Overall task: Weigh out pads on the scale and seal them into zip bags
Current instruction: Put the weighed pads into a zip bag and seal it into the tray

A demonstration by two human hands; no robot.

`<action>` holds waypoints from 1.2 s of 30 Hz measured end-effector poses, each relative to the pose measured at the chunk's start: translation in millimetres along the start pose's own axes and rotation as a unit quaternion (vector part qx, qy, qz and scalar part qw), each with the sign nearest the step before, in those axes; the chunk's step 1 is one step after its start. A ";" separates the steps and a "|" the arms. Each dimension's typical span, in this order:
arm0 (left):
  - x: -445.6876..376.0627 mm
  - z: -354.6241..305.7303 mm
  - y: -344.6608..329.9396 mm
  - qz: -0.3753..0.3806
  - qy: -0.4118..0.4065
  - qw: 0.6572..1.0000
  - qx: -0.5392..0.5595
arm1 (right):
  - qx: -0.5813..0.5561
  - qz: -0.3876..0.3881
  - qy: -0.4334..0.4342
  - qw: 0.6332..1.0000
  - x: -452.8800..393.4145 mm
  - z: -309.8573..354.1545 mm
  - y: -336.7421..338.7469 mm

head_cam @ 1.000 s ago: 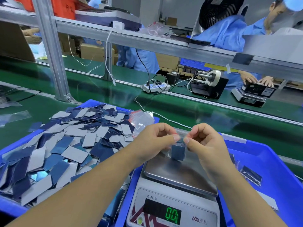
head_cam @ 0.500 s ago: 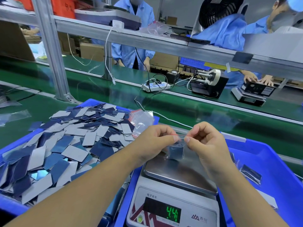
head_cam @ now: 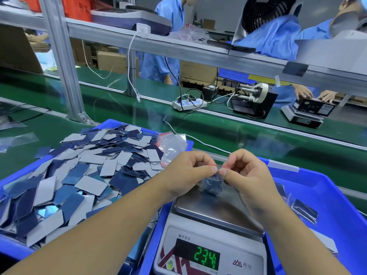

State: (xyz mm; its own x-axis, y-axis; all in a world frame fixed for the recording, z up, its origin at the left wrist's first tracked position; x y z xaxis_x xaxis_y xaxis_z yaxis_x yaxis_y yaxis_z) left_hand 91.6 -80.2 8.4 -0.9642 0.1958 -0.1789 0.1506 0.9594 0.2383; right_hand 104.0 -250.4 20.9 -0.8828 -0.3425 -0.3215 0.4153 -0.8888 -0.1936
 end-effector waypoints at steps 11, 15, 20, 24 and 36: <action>2.8 -3.3 -0.1 -0.027 -0.069 0.995 -0.067 | -0.005 0.012 0.015 1.000 0.2 6.4 0.9; 1.2 -4.2 5.6 -0.027 -0.065 0.995 -0.074 | 0.005 0.019 0.030 0.999 0.1 11.2 4.2; -2.9 -0.9 17.5 -0.030 -0.049 0.996 -0.061 | -0.003 0.009 0.031 0.999 -1.7 15.0 15.8; -1.3 -2.2 21.9 -0.009 -0.030 0.998 -0.059 | -0.005 0.014 0.019 1.000 -1.6 15.7 18.0; -0.2 -22.5 6.8 0.036 -0.007 0.986 -0.160 | 0.025 -0.037 -0.059 0.997 16.6 39.9 37.1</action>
State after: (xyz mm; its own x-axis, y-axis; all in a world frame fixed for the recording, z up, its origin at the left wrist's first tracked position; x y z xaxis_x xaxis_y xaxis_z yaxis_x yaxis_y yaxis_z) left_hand 87.9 -78.3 31.5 -0.9500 0.2661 -0.1632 0.1396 0.8299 0.5402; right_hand 96.0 -301.2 45.4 -0.9318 -0.3059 -0.1956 0.3389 -0.9260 -0.1664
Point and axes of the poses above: each hand's wrist, its own x-axis away from the middle knuckle, its own y-axis out of the back of the hand, z = x × y, the point moved 1 cm from there along -x, towards the middle knuckle, and after that the axes turned 14 degrees about -x, right-handed, at the moved point
